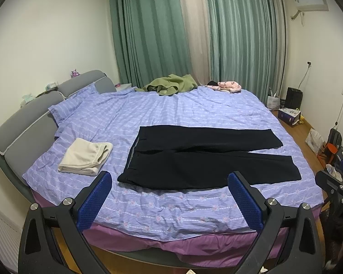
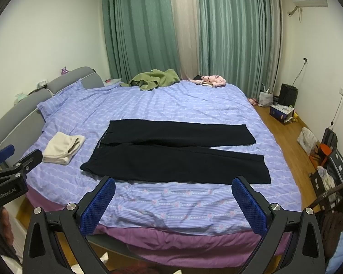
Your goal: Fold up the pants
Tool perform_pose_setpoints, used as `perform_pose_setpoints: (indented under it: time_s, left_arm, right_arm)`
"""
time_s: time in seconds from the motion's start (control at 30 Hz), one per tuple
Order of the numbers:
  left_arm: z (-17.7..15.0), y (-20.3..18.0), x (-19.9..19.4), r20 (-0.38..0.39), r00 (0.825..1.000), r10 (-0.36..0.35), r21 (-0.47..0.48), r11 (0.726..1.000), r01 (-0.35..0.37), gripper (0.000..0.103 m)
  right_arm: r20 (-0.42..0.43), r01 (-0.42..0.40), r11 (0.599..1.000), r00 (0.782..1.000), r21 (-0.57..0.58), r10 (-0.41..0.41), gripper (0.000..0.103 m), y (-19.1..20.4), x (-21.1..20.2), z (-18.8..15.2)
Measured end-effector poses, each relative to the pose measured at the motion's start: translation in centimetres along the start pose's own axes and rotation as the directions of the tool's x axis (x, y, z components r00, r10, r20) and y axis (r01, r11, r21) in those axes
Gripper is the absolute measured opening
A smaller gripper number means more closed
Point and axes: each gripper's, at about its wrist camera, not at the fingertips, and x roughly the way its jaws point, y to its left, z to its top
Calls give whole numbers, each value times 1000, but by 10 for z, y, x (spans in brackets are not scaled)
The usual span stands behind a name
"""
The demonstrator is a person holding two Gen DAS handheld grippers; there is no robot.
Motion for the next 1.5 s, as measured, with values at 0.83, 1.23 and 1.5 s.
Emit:
perform_pose_setpoints:
  time_s: [0.83, 1.23, 1.5]
  left_arm:
    - [0, 12, 3, 5, 1000, 6, -16, 1000, -6, 103]
    - [2, 48, 46, -11, 1000, 17, 0, 1000, -17, 103]
    - [3, 106, 119, -73, 995, 65, 36, 997, -63, 103]
  right_arm:
    - [-2, 0, 1000, 1000, -3, 0, 103, 2, 1, 0]
    - [-44, 23, 1000, 999, -3, -23, 103, 35, 39, 10]
    - [-117, 23, 999, 993, 34, -19, 103, 87, 115, 18]
